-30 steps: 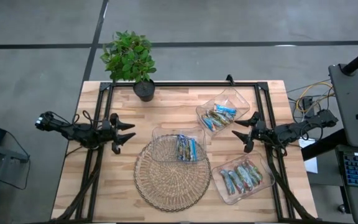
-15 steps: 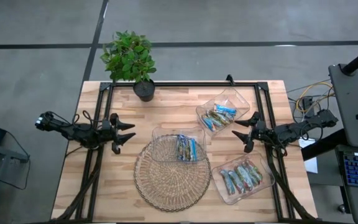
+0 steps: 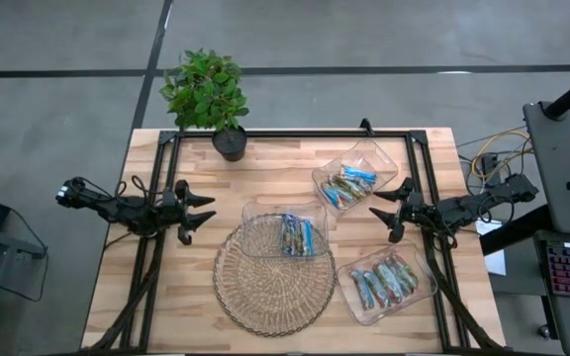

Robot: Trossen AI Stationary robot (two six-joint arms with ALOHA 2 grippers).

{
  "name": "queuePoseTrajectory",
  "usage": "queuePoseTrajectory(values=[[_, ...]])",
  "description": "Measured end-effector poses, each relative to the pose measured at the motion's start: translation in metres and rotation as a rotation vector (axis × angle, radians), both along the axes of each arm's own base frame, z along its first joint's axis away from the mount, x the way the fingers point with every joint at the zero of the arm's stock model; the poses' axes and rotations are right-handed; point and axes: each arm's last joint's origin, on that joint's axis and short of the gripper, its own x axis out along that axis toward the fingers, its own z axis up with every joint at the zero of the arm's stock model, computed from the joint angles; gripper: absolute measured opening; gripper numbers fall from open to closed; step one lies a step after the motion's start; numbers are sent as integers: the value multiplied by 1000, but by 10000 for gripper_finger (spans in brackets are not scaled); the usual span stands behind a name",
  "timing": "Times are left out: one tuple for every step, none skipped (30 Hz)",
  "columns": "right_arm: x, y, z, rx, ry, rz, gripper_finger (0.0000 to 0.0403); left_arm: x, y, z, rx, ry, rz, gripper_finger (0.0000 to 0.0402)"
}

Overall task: Pick and place Granola Bars by type
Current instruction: Return to Home Position

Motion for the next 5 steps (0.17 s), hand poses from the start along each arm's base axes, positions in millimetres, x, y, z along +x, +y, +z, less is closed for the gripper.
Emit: queuePoseTrajectory(values=[[0, 0, 0, 0, 0, 1, 233, 0, 0, 0, 0, 0, 0, 179], [0, 0, 0, 0, 0, 0, 233, 0, 0, 0, 0, 0, 0, 179], [0, 0, 0, 0, 0, 0, 233, 0, 0, 0, 0, 0, 0, 179], [0, 0, 0, 0, 0, 0, 233, 0, 0, 0, 0, 0, 0, 179], [0, 0, 0, 0, 0, 0, 233, 0, 0, 0, 0, 0, 0, 179]])
